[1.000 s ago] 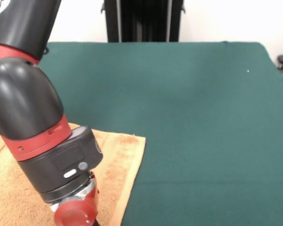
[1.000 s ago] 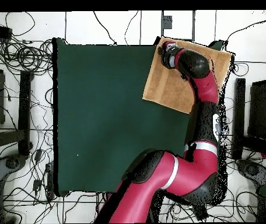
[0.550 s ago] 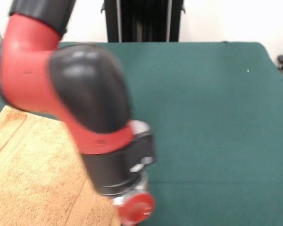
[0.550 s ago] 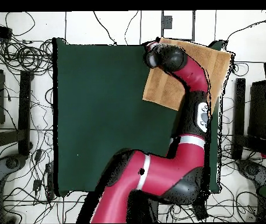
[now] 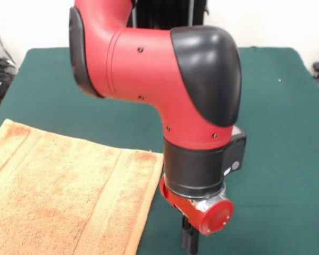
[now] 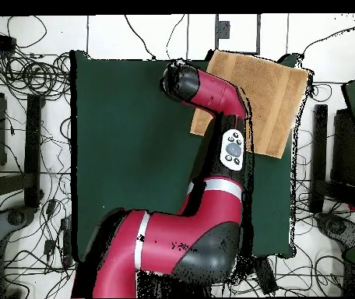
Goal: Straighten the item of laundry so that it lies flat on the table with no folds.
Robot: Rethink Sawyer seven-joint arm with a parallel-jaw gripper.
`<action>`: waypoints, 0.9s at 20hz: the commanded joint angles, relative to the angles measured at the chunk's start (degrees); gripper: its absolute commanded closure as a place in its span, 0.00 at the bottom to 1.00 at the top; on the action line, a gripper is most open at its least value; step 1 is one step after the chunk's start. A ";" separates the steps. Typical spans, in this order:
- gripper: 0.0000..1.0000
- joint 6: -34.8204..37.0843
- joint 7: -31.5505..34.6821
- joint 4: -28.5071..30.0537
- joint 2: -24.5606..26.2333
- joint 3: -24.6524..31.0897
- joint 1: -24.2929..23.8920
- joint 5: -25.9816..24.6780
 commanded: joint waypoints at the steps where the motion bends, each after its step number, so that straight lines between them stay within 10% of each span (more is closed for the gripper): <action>1: 1.00 -4.77 17.71 17.79 -3.81 -1.48 2.27 -0.12; 18: 1.00 13.59 16.18 12.96 -0.79 -18.27 7.25 -2.79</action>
